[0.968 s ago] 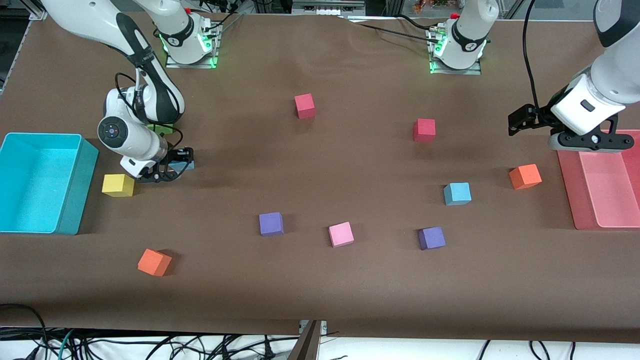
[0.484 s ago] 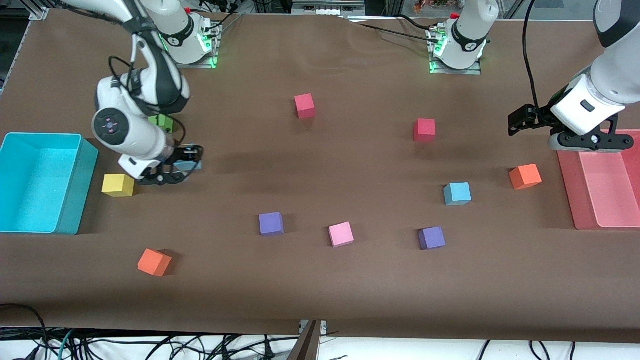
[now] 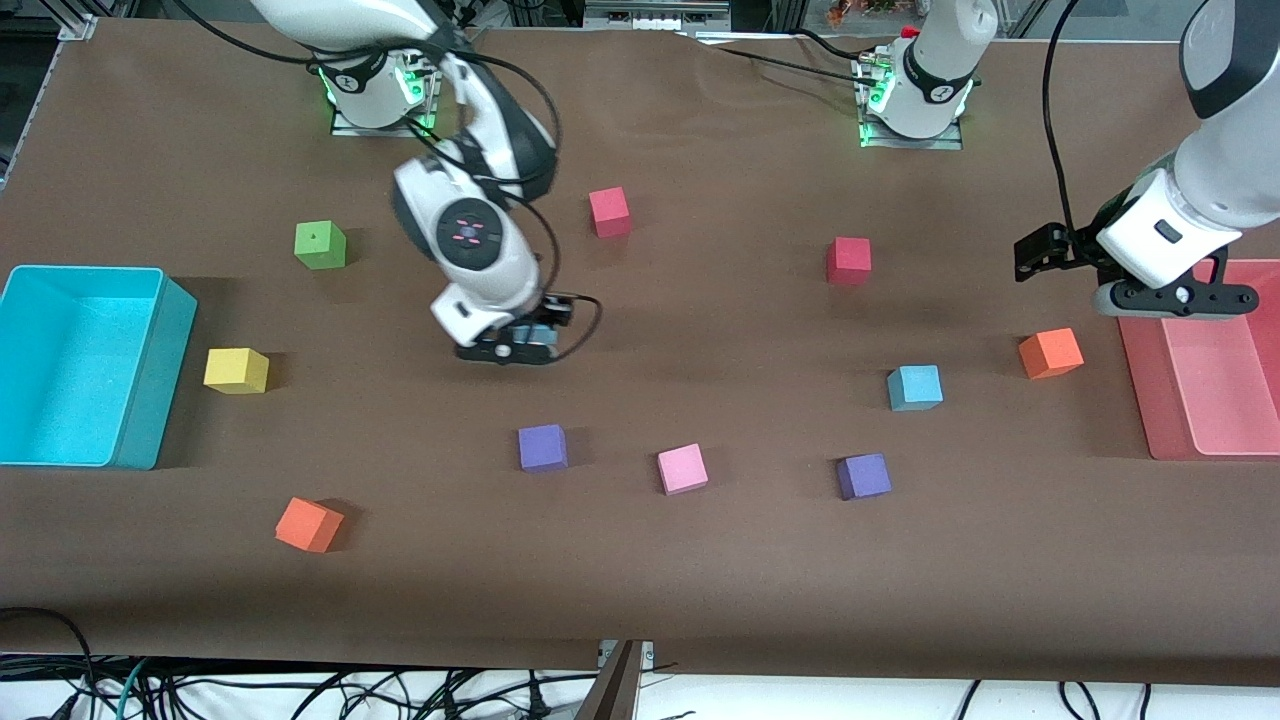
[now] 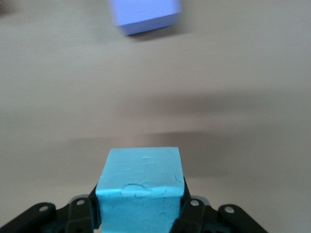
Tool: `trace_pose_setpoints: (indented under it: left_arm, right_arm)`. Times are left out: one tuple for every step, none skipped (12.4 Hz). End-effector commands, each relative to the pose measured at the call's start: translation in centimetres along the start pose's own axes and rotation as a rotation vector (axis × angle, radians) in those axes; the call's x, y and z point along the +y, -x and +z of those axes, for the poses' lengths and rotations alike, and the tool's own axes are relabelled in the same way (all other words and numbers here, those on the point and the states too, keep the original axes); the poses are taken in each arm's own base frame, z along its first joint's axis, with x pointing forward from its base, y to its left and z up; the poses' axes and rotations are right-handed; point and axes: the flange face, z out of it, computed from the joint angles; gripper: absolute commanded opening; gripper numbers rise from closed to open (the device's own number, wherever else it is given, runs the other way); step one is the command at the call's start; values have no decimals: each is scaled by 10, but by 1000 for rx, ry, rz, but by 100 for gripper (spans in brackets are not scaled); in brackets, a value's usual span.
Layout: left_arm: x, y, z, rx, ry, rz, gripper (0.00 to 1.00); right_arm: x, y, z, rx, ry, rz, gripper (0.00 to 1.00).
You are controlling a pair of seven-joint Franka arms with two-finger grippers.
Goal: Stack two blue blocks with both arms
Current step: 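Carry the blue cube with the right gripper while the left gripper reaches another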
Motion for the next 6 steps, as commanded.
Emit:
trace_pose_setpoints:
  left_arm:
    - [-6, -3, 7, 7, -16, -7, 100]
    - [-7, -7, 11, 7, -17, -10, 100]
    - [-7, -9, 15, 18, -16, -9, 100]
    - [-6, -11, 23, 15, -17, -8, 100]
    - [-6, -13, 30, 21, -17, -7, 100]
    - [-6, -13, 36, 21, -15, -7, 100]
  right_arm:
    - [-75, -3, 31, 24, -40, -12, 30]
    - [-85, -2, 46, 31, -51, 6, 30]
    - [-92, -2, 53, 57, -81, 4, 30]
    - [-102, 2, 63, 81, -107, -12, 30]
    - [-108, 4, 72, 94, -124, -17, 30]
    - [-109, 4, 77, 98, -129, -19, 31]
